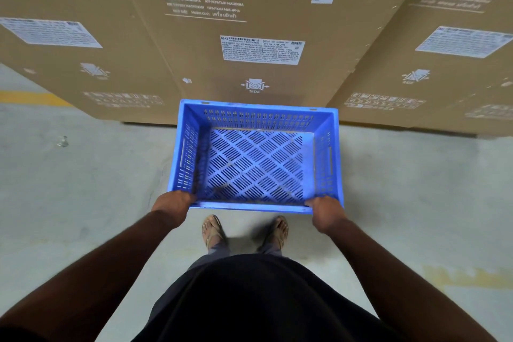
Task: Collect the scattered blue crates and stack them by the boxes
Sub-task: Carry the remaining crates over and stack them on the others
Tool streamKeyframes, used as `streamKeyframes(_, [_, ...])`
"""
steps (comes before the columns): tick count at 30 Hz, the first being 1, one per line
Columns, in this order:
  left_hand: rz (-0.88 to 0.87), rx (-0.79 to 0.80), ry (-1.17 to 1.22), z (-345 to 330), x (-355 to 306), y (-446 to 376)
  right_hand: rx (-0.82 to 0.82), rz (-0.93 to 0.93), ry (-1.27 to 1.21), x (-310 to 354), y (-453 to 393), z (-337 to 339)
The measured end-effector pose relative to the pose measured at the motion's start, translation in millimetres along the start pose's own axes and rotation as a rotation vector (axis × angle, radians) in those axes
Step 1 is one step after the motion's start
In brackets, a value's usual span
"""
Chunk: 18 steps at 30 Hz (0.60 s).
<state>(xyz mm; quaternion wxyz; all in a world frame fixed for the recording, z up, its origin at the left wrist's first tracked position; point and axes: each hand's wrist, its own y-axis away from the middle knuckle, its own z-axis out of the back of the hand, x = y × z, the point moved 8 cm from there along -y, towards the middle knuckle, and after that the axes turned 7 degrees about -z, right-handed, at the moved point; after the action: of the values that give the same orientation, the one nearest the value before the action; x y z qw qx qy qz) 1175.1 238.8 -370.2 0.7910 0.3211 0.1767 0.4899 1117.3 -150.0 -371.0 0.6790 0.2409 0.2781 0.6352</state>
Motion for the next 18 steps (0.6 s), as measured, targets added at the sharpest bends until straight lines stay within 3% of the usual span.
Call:
streamKeyframes(5, [-0.013,-0.016,0.031,-8,0,4,-0.009,0.031,0.005,3,5,-3])
streamKeyframes(14, [-0.142,-0.017,0.294,-12,-5,0,-0.079,0.038,-0.257,-4,8,-14])
streamKeyframes(18, [-0.233,-0.160,0.246,-16,-16,3,-0.088,0.153,-0.435,8,5,-9])
